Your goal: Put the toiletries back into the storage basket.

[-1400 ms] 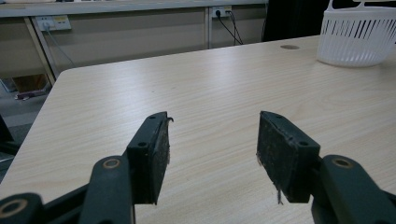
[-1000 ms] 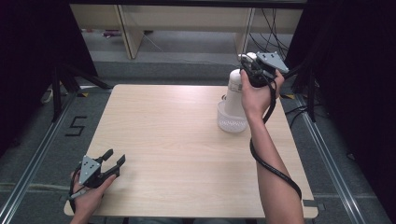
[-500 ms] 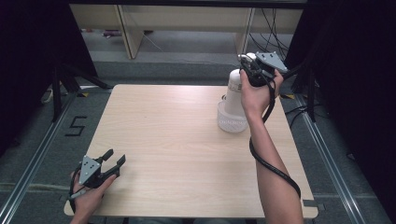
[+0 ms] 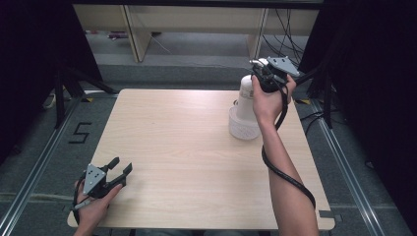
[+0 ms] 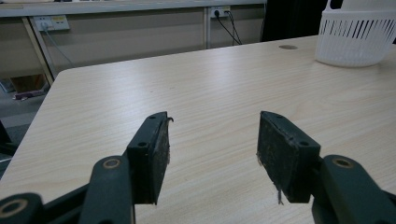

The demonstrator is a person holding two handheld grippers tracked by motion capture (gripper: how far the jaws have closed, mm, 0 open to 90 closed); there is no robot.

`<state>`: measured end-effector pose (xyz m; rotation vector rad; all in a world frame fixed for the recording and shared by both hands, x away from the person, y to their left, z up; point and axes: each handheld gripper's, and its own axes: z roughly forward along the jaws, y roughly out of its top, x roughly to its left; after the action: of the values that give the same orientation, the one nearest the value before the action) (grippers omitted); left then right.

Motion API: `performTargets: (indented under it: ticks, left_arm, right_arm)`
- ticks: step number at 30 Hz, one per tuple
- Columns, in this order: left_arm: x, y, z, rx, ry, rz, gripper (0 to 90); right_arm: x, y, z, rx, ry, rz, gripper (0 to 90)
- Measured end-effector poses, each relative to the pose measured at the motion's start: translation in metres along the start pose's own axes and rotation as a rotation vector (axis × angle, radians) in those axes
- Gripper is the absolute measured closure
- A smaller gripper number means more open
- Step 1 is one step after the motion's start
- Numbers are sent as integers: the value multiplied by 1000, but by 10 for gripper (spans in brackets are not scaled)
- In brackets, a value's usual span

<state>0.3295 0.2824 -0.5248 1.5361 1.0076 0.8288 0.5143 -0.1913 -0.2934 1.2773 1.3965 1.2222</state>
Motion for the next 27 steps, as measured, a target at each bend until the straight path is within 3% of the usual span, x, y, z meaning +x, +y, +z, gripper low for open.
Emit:
performTargets:
  ticks: [27]
  left_arm:
    - [0, 0, 0, -5, -5, 3, 433]
  right_arm:
    - [-3, -22, 8, 86, 12, -3, 601]
